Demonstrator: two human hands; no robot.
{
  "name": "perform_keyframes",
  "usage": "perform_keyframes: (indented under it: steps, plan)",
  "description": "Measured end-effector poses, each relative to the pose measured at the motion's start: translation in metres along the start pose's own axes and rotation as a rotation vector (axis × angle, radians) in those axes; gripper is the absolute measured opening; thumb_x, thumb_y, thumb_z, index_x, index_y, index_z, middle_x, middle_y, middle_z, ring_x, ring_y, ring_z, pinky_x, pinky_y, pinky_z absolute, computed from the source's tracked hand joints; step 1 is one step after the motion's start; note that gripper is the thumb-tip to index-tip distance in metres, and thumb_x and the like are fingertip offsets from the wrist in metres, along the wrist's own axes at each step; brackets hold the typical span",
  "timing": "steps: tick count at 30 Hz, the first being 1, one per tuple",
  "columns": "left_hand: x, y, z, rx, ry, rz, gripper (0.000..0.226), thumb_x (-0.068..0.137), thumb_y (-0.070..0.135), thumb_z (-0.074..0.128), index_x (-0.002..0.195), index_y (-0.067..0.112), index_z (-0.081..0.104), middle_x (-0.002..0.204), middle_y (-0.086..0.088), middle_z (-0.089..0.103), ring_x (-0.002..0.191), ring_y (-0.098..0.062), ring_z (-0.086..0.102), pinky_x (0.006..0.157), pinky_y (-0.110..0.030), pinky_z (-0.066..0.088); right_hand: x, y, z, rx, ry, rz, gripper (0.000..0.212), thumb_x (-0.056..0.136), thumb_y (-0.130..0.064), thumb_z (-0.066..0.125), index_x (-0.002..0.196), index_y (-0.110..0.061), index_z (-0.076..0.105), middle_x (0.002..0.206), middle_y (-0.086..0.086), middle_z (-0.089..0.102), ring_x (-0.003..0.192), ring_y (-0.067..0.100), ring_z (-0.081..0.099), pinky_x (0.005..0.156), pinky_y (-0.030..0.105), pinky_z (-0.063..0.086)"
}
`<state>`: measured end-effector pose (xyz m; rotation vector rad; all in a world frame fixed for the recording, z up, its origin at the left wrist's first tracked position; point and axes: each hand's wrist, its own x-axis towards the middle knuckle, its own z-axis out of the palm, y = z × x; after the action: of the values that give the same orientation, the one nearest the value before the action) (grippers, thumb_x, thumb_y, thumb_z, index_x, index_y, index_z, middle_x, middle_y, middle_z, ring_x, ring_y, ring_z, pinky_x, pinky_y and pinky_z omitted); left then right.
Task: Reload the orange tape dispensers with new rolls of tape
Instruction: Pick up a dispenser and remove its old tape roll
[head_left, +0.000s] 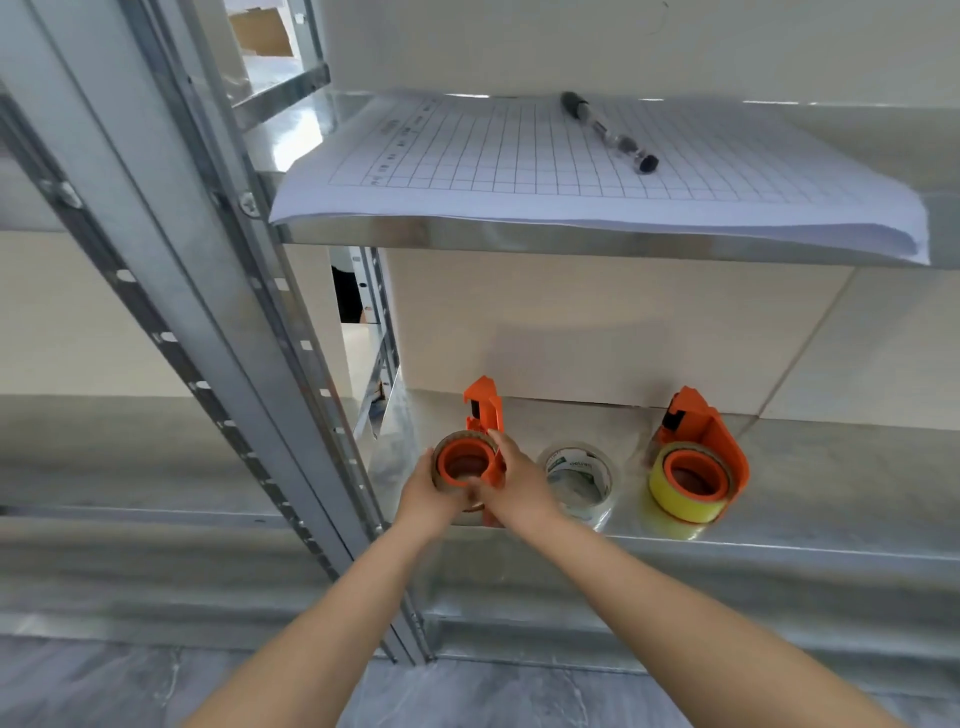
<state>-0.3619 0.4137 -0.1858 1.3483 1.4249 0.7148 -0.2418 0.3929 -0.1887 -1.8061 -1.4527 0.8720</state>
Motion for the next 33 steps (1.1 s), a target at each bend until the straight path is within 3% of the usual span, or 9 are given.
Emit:
perform_keyframes:
  steps: [4, 6, 8, 11, 15, 18, 22, 26, 33]
  plan:
    - [-0.006, 0.001, -0.009, -0.163, -0.039, -0.037, 0.052, 0.078, 0.021, 0.075, 0.125, 0.020, 0.052, 0.115, 0.006, 0.062, 0.108, -0.013, 0.056, 0.087, -0.028, 0.047, -0.003, -0.001, -0.006, 0.081, 0.052, -0.033, 0.050, 0.083, -0.015, 0.060, 0.130, -0.026, 0.046, 0.121, -0.005, 0.062, 0.111, 0.014, 0.058, 0.088, 0.018, 0.039]
    - [-0.009, 0.004, -0.012, -0.461, -0.127, -0.069, 0.038, 0.091, 0.029, 0.059, 0.126, 0.014, 0.056, 0.117, -0.002, 0.068, 0.109, -0.017, 0.061, 0.088, -0.032, 0.052, -0.003, -0.004, -0.016, 0.134, 0.036, -0.029, 0.050, 0.082, -0.015, 0.060, 0.129, -0.030, 0.048, 0.111, -0.012, 0.061, 0.107, 0.011, 0.058, 0.087, 0.016, 0.039]
    - [-0.010, 0.009, -0.012, -0.704, -0.164, -0.126, 0.034, 0.099, 0.030, 0.042, 0.120, 0.010, 0.060, 0.109, -0.006, 0.071, 0.105, -0.019, 0.063, 0.087, -0.031, 0.052, -0.004, -0.010, -0.026, 0.160, 0.027, -0.062, 0.053, 0.081, -0.014, 0.060, 0.130, -0.031, 0.049, 0.116, -0.011, 0.062, 0.106, 0.006, 0.057, 0.088, 0.016, 0.040]
    - [-0.011, 0.016, -0.007, -0.884, -0.140, -0.279, 0.027, 0.098, 0.026, 0.046, 0.112, 0.008, 0.059, 0.110, -0.014, 0.066, 0.105, -0.024, 0.063, 0.096, -0.041, 0.050, -0.007, -0.021, -0.040, 0.185, -0.003, -0.167, 0.054, 0.081, -0.010, 0.054, 0.130, -0.031, 0.049, 0.128, -0.008, 0.060, 0.115, 0.005, 0.055, 0.100, 0.022, 0.042]
    - [-0.009, 0.024, -0.009, -0.915, -0.164, -0.316, 0.022, 0.094, 0.024, 0.052, 0.109, 0.009, 0.059, 0.101, -0.014, 0.071, 0.093, -0.025, 0.068, 0.070, -0.034, 0.061, -0.005, -0.020, -0.071, 0.191, -0.123, -0.237, 0.049, 0.090, -0.009, 0.049, 0.131, -0.034, 0.047, 0.123, -0.012, 0.059, 0.117, 0.008, 0.055, 0.095, 0.011, 0.040]
    - [-0.006, 0.029, -0.011, -0.971, -0.165, -0.292, 0.014, 0.093, 0.015, 0.051, 0.101, 0.008, 0.059, 0.077, -0.007, 0.076, 0.070, -0.017, 0.074, 0.053, -0.027, 0.059, -0.005, -0.008, -0.094, 0.077, -0.037, -0.175, 0.044, 0.094, -0.008, 0.042, 0.134, -0.027, 0.045, 0.124, -0.007, 0.055, 0.122, 0.017, 0.050, 0.085, -0.003, 0.032]
    - [-0.007, 0.044, -0.001, -1.014, -0.173, -0.253, 0.014, 0.092, 0.019, 0.053, 0.100, 0.011, 0.062, 0.080, -0.007, 0.076, 0.075, -0.017, 0.072, 0.060, -0.029, 0.059, -0.015, -0.013, -0.091, -0.137, 0.102, -0.358, 0.044, 0.089, -0.020, 0.058, 0.132, -0.022, 0.048, 0.149, 0.004, 0.035, 0.141, 0.021, 0.026, 0.112, 0.028, 0.023]
    - [-0.010, 0.060, 0.010, -1.132, -0.198, -0.217, 0.019, 0.090, 0.023, 0.055, 0.087, 0.010, 0.069, 0.073, -0.010, 0.075, 0.062, -0.019, 0.072, 0.053, -0.026, 0.057, -0.030, -0.024, -0.082, -0.245, 0.189, -0.612, 0.033, 0.074, -0.028, 0.073, 0.104, -0.017, 0.067, 0.121, 0.003, 0.062, 0.123, 0.021, 0.050, 0.113, 0.048, 0.026]
    - [-0.019, 0.069, 0.021, -1.283, -0.327, -0.249, 0.052, 0.093, 0.050, 0.045, 0.100, 0.003, 0.065, 0.090, -0.018, 0.075, 0.077, -0.026, 0.074, 0.062, -0.034, 0.060, -0.035, -0.019, -0.089, -0.272, 0.279, -0.558, 0.017, 0.078, -0.024, 0.071, 0.092, -0.016, 0.069, 0.099, 0.000, 0.071, 0.102, 0.019, 0.064, 0.113, 0.046, 0.022]
